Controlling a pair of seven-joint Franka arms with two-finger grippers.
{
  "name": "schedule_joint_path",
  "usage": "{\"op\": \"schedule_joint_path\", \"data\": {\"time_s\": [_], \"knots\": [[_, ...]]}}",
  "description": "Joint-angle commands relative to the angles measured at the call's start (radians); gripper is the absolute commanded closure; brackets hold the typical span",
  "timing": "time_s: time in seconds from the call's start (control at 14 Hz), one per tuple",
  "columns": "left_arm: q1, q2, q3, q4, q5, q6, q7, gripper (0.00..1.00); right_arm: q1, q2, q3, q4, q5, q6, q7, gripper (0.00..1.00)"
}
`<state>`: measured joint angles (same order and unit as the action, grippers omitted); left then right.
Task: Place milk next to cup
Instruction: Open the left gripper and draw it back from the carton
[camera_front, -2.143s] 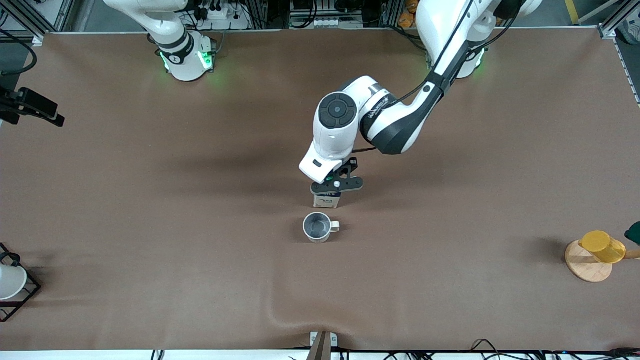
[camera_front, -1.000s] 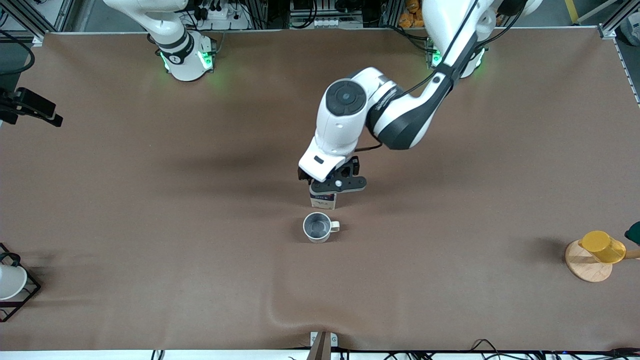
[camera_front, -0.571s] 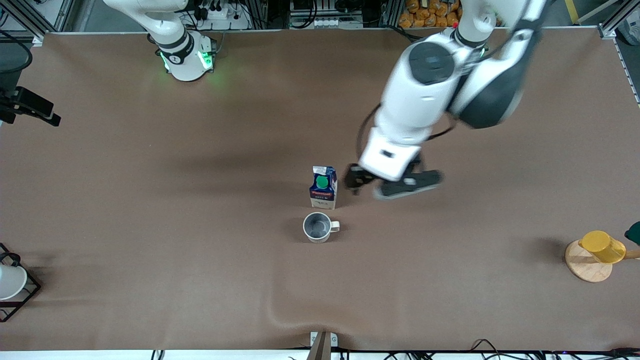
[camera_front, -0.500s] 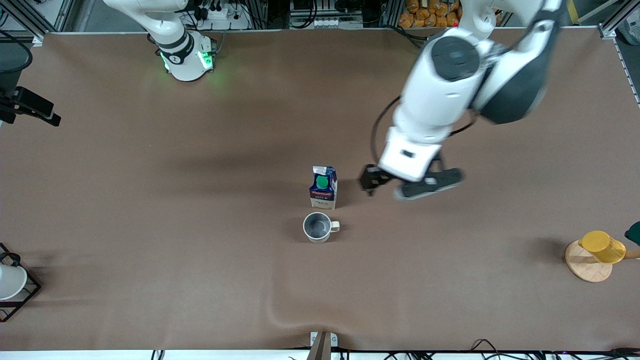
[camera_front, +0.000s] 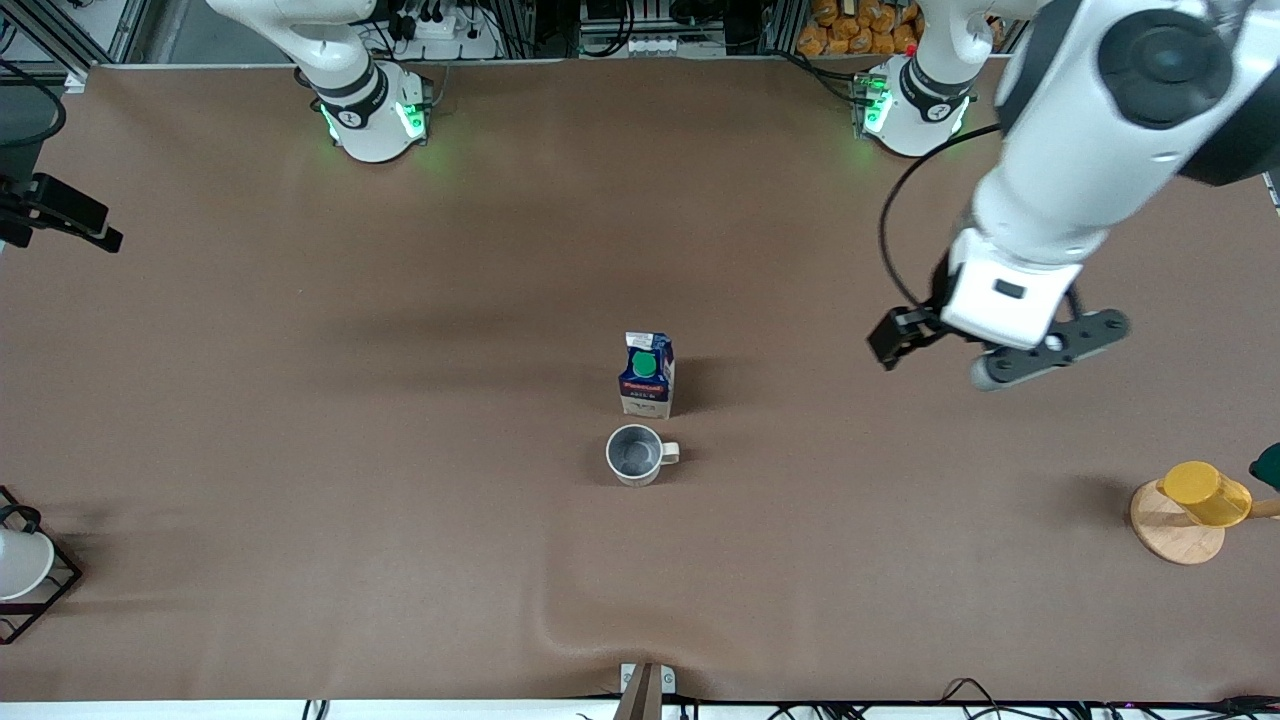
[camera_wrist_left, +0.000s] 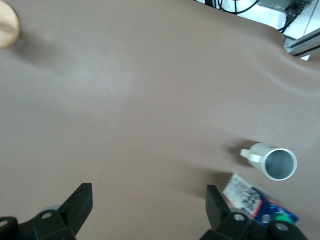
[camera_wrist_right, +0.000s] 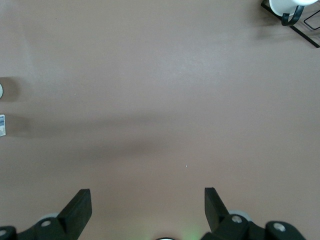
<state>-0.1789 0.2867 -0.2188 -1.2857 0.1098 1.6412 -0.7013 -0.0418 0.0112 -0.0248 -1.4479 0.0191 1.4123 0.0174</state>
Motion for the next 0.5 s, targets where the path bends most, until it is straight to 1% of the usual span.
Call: {"op": "schedule_joint_path", "data": {"time_s": [0.0, 0.21, 0.43], "knots": [[0.053, -0.053, -0.007, -0.03, 0.024, -0.059, 0.095, 0.0, -0.003, -0.01, 0.006, -0.002, 0.007, -0.004, 0.013, 0.0], [0.125, -0.086, -0.01, -0.035, 0.005, -0.122, 0.173, 0.0, -0.003, -0.008, 0.008, -0.002, 0.01, -0.003, 0.015, 0.0], [0.177, -0.104, -0.014, -0.05, -0.012, -0.139, 0.264, 0.0, 0.0, -0.01, 0.011, 0.0, 0.01, -0.004, 0.015, 0.0]]}}
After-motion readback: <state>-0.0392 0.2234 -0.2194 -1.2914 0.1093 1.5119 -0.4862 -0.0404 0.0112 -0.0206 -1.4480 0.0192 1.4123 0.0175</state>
